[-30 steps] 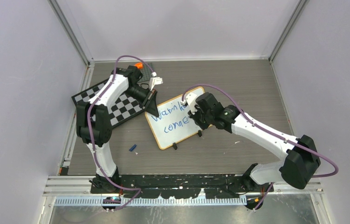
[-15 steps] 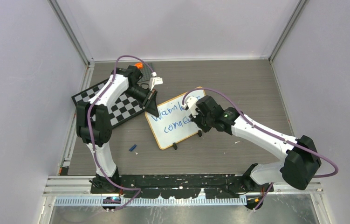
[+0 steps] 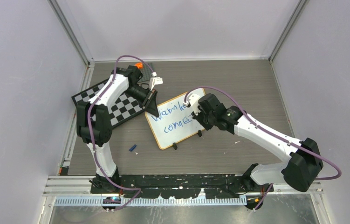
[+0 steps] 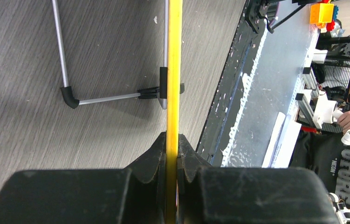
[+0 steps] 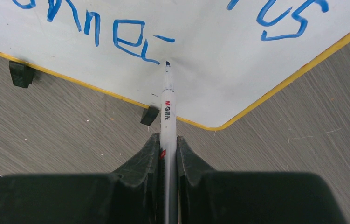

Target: Write a sentence on the whiteboard

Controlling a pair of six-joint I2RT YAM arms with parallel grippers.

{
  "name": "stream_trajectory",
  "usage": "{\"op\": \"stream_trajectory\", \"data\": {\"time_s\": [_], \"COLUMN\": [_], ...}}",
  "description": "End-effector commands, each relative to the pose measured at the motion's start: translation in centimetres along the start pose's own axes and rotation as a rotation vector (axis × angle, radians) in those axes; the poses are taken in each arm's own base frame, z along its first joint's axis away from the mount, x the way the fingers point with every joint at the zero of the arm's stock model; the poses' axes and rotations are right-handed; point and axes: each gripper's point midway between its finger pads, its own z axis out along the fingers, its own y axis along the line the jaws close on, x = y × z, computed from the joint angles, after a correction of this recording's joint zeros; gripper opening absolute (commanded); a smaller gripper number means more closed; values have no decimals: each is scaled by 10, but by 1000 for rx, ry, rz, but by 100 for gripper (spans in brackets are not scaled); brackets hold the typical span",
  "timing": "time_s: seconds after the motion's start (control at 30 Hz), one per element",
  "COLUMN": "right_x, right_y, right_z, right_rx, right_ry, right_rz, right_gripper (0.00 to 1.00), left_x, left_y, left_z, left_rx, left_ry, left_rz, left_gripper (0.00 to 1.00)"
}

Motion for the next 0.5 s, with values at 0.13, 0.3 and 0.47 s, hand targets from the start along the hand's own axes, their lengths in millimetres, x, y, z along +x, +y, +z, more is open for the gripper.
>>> {"op": "stream_trajectory", "data": {"time_s": [0.13, 0.3, 0.47], "right_x": [-33, -36, -36], "right_y": [-14, -14, -18], "right_z": [-7, -3, 2], "right_rx": [46, 47, 62], "right_ry": [-93, -92, -85], "right_rz": [0, -1, -2], "right_gripper": [0, 0, 0], "left_x": [-2, -3, -2], "left_y": [10, 10, 11], "left_z": [12, 11, 12], "left_rx": [-6, -7, -6], "left_ry": [21, 21, 24], "left_rz": [17, 20, 17], "left_gripper": [0, 0, 0]}}
